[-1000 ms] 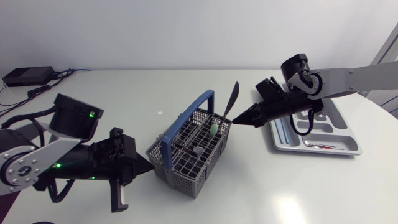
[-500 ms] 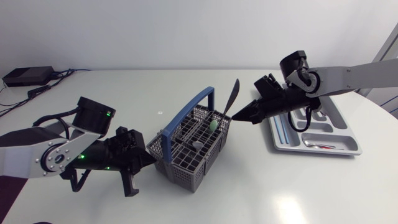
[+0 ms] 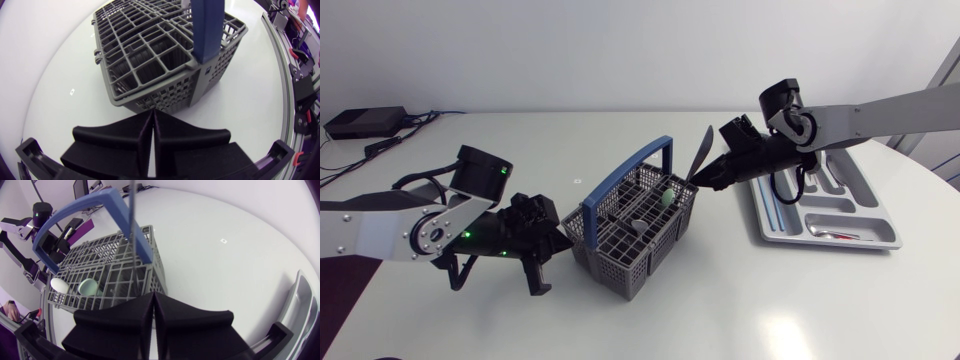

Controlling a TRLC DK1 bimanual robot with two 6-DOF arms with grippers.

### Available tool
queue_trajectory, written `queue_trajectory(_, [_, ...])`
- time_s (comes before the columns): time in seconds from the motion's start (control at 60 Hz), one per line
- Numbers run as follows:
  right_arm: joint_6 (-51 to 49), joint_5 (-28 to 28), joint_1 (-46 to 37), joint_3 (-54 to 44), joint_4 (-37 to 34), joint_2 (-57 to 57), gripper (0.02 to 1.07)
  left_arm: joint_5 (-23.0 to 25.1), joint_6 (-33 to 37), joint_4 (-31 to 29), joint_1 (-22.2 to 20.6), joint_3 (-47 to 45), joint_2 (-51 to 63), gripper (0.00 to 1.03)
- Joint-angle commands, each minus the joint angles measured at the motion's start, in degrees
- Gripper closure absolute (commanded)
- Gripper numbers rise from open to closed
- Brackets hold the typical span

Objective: Unload the cutlery basket into the drawer organizer.

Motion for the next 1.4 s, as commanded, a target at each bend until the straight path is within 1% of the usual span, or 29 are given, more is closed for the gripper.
queue_trajectory(0.0, [1.25,-0.30,0.28,-3.51,-0.07,-2.06,1.02,0.22,0.81,1.58,0.39,2.49,1.52,0.96])
queue_trajectory(0.267, [1.34,-0.30,-0.69,-10.19,-0.07,-9.36,1.02,0.22,0.55,2.19,0.48,4.08,3.28,0.96])
queue_trajectory(0.417, [1.96,-0.21,-4.47,-11.68,-0.33,-11.82,1.02,0.22,0.37,2.63,0.83,4.25,3.54,0.96])
queue_trajectory(0.533, [4.15,-0.21,-8.16,-14.23,0.28,-16.57,1.01,0.22,0.02,1.49,1.88,3.46,0.03,0.96])
queue_trajectory(0.583, [4.42,-0.21,-8.95,-15.46,0.28,-19.03,0.94,0.22,-0.24,0.70,2.06,2.76,-1.82,0.96])
queue_trajectory(0.683, [5.03,-0.39,-9.66,-18.01,0.37,-24.21,0.69,0.22,-1.21,-1.06,1.97,0.82,-6.39,0.96])
queue_trajectory(0.75, [5.38,-0.65,-9.57,-19.15,0.37,-26.32,0.57,0.31,-2.09,-2.47,1.71,-0.23,-9.64,0.96])
queue_trajectory(0.85, [5.91,-0.83,-8.42,-21.00,0.72,-28.17,0.48,0.66,-3.84,-4.66,1.09,-0.58,-13.16,0.95])
queue_trajectory(0.933, [6.97,-0.74,-6.84,-22.40,2.22,-28.25,0.47,0.75,-5.07,-5.81,-0.14,-0.93,-15.18,0.95])
queue_trajectory(1.133, [9.08,1.02,-2.62,-22.84,5.03,-26.58,0.47,0.75,-7.45,-5.54,-2.78,-2.25,-16.58,0.95])
queue_trajectory(1.383, [12.59,2.60,-0.34,-20.12,8.81,-20.96,0.47,0.75,-7.89,-5.28,-3.39,-2.43,-16.58,0.95])
